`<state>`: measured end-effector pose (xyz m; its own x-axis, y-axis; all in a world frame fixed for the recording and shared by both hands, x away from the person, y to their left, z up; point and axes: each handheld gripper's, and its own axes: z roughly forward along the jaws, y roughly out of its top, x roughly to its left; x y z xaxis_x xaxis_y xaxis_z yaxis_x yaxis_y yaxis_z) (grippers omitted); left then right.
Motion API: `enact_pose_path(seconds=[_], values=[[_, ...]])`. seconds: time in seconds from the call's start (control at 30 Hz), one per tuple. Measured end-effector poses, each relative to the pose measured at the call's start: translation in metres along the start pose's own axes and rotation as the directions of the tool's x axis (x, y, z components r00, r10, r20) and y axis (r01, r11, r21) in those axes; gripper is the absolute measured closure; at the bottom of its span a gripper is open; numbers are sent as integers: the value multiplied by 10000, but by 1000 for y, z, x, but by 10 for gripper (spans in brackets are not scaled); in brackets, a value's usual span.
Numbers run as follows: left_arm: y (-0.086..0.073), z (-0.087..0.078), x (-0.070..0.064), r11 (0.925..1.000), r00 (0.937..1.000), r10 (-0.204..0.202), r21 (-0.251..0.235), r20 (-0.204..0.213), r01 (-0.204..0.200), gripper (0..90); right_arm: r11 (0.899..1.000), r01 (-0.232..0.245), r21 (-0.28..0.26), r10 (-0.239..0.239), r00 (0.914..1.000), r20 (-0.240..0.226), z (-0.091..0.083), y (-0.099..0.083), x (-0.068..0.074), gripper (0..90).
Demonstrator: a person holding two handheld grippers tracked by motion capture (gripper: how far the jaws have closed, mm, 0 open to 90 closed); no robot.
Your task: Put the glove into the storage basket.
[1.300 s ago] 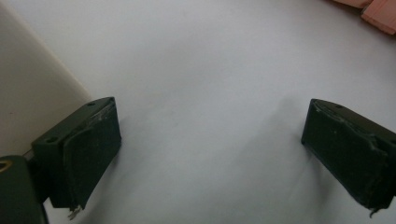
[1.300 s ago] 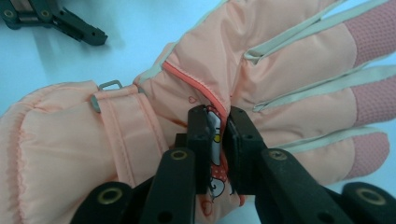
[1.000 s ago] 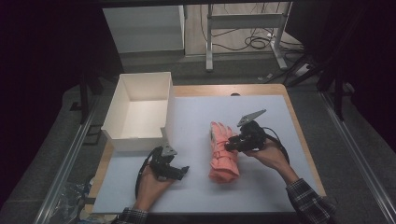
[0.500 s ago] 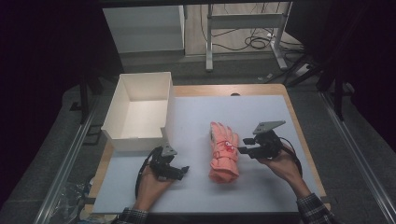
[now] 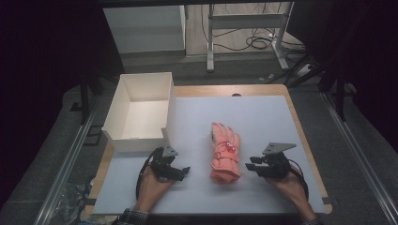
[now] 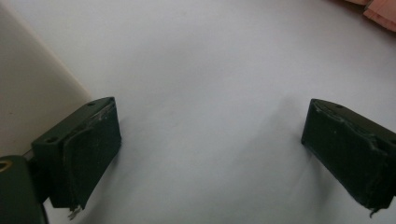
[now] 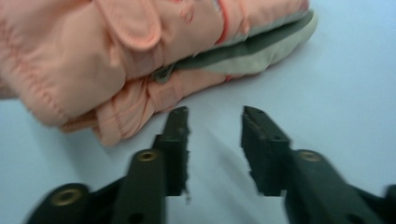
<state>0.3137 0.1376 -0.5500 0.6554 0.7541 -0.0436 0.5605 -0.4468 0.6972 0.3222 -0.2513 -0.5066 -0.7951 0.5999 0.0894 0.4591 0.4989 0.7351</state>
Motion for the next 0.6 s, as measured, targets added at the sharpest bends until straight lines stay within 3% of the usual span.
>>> enact_pose_path(seconds=[0.1,0.23,0.43,0.6], values=[[0,0,0,10000,10000,22,20,2,-22,46,9999,-163,49,163,9997,-166,2,-8,4,790],[0,0,0,10000,10000,20,17,2,-20,46,9995,-267,161,273,9988,-396,7,-14,12,863],[0,0,0,10000,10000,22,20,2,-22,46,9996,-101,261,120,9972,-735,16,-14,22,883],[0,0,0,10000,10000,20,18,4,-20,46,9993,216,320,-191,9970,-747,26,-11,31,883]])
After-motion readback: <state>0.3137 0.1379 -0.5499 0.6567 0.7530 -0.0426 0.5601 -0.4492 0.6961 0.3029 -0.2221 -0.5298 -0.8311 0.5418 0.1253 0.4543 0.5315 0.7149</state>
